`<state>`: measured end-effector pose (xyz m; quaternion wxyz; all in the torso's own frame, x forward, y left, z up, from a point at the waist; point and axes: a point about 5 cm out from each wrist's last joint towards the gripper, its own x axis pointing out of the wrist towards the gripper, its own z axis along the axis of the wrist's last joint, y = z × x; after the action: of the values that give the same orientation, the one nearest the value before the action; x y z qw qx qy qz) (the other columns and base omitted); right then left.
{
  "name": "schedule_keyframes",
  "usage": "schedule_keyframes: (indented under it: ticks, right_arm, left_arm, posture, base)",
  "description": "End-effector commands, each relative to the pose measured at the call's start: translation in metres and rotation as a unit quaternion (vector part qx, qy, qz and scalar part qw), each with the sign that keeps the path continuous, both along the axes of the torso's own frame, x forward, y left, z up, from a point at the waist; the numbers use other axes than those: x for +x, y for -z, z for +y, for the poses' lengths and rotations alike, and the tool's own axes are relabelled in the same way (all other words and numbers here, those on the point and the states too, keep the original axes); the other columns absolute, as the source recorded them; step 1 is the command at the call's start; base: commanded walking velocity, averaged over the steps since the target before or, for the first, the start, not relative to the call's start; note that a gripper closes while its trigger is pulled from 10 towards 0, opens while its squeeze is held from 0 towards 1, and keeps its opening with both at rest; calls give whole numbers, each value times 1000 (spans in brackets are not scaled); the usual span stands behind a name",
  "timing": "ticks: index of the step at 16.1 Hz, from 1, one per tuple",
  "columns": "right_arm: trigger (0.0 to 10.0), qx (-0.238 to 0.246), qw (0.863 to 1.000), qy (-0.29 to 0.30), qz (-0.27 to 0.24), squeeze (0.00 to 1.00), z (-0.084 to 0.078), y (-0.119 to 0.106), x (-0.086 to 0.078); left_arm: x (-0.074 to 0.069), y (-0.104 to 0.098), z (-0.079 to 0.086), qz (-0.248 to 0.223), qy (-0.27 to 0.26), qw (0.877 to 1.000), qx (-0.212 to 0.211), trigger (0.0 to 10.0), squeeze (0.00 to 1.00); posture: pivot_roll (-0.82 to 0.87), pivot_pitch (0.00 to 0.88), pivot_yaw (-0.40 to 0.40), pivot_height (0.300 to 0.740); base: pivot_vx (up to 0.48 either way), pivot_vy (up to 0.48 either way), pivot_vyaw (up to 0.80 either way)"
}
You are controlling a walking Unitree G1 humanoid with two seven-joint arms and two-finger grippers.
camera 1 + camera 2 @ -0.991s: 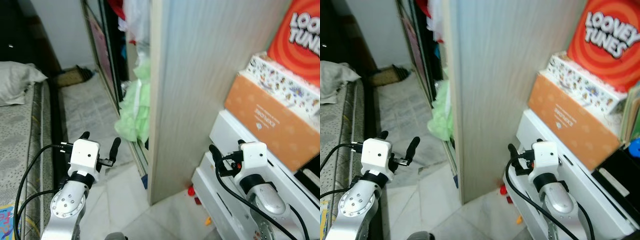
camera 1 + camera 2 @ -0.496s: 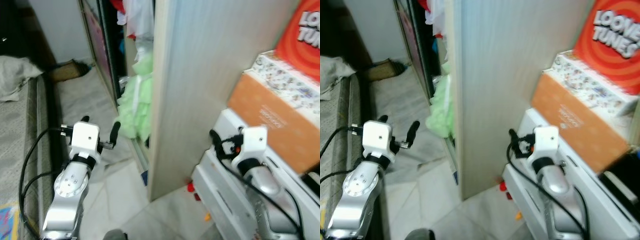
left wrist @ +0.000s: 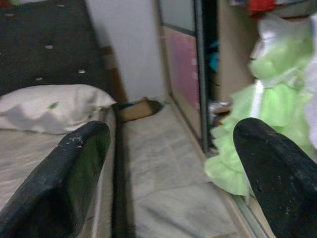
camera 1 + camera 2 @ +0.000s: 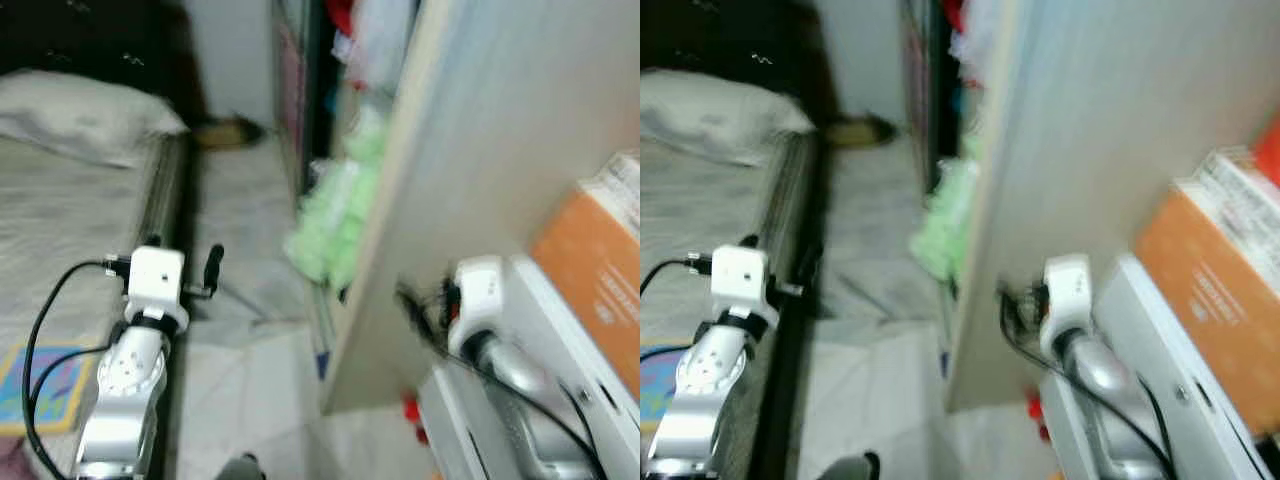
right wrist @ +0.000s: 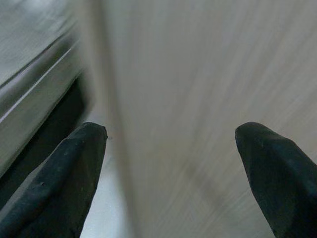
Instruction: Clean up the room
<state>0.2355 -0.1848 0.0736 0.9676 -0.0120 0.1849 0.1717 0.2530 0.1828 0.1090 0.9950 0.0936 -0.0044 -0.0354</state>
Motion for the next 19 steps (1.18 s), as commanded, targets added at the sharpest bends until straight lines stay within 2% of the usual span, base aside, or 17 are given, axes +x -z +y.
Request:
schedule_keyframes:
  ticks: [1,2,3,6,9,10,11,13,15,16,19]
  right_arm:
    - [10000,2,997,-67,32,0,-1,1,-10]
    - [10000,1,995,-92,42,0,0,2,-14]
    - [10000,8,987,-143,69,0,-1,2,-23]
    - [10000,19,969,-233,80,0,5,-7,-31]
    - [10000,26,954,-281,95,0,10,-9,-39]
    - [10000,25,946,-305,105,0,12,-9,-43]
    - [10000,27,932,-345,107,0,15,-12,-50]
    - [10000,21,948,-307,80,0,8,-12,-41]
    - [10000,52,955,-291,34,0,19,-24,-30]
    - [10000,54,963,-263,-5,0,27,-30,-22]
    - [10000,70,983,-155,-65,0,34,-38,-1]
  left_arm:
    - [2,-2,-7,-6,12,1000,-2,10000,0]
    - [2,-2,-7,-6,12,1000,-2,10000,0]
    - [1,-2,-7,-6,14,1000,-1,10000,0]
    - [-10,1,-4,8,11,1000,0,10000,0]
    - [-17,5,-4,20,20,1000,4,10000,0]
    - [-19,6,-4,24,25,999,6,10000,0]
    - [-19,3,-5,25,28,999,5,10000,0]
    - [-20,3,-6,26,33,999,6,10000,0]
    - [-22,2,-4,29,34,999,8,10000,0]
    - [-22,3,-4,31,31,999,8,10000,0]
    - [-22,1,-7,27,11,1000,4,10000,0]
  posture:
    - [-48,0,-85,740]
    - [-48,0,-86,740]
    - [-45,0,-93,740]
    - [-37,0,-86,740]
    - [-37,0,-76,740]
    - [-38,0,-74,740]
    - [-35,0,-70,740]
    - [-31,0,-63,740]
    - [-35,0,-59,740]
    - [-31,0,-56,740]
    - [-28,0,-50,740]
  base:
    - [0,0,800]
    - [0,0,800]
    - [0,0,800]
    - [0,0,800]
    - [0,0,800]
    - [0,0,800]
    - [0,0,800]
    - [0,0,800]
    - [0,0,800]
    - [0,0,800]
    - [0,0,800]
